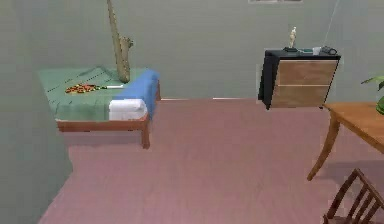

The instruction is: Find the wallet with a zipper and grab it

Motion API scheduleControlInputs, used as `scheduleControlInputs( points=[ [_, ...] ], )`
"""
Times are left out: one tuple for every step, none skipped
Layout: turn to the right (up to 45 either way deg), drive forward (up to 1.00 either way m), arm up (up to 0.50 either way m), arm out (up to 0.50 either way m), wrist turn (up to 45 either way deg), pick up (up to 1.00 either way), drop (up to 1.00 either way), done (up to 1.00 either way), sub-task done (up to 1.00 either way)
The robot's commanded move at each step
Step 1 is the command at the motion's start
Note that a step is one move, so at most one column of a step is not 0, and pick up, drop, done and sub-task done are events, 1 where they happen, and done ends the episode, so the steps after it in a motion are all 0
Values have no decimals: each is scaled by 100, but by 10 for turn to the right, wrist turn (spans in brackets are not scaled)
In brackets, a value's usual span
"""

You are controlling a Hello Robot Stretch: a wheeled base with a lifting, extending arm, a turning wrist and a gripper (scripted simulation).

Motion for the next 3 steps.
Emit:
scheduleControlInputs(
  points=[
    [60, 0, 0, 0, 0, 0, 0, 0, 0],
    [0, 95, 0, 0, 0, 0, 0, 0, 0],
    [240, 0, 0, 0, 0, 0, 0, 0, 0]
  ],
)
